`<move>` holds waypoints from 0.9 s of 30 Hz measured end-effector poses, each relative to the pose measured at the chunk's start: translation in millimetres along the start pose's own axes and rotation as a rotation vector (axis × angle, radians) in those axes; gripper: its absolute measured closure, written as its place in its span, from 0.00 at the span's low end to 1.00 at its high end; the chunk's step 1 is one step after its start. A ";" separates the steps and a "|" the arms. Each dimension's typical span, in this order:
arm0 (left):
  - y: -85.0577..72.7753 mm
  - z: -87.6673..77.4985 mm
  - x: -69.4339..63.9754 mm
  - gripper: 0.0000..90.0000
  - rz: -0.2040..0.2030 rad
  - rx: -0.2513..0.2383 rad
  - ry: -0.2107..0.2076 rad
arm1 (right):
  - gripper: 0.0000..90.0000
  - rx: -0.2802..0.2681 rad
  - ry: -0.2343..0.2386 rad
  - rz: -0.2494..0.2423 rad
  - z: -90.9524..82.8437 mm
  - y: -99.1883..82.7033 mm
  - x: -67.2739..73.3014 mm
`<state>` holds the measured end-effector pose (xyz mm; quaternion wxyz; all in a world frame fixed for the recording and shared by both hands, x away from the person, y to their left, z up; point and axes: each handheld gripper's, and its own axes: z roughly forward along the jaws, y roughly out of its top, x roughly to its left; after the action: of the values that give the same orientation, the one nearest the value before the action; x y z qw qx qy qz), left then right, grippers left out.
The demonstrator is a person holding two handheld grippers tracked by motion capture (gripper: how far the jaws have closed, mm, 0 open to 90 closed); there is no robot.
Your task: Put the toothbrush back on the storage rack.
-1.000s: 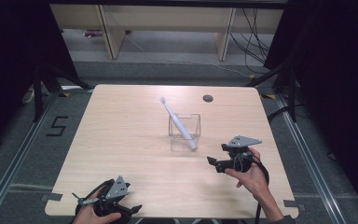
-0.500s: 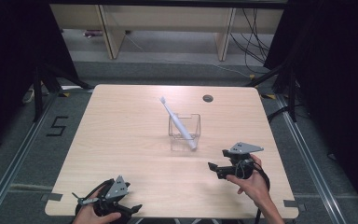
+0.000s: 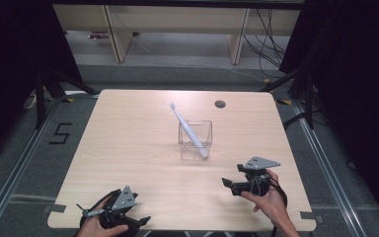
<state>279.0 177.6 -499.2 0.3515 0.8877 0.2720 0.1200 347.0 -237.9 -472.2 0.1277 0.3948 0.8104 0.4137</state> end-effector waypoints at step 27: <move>-0.2 0.6 0.3 0.16 -0.005 0.004 0.006 | 0.19 0.044 -0.029 -0.014 -15.5 -29.2 4.2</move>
<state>279.3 177.6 -499.8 0.3493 0.8873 0.2757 0.1214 320.4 -253.7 -484.6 0.1336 0.3977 0.8201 0.3891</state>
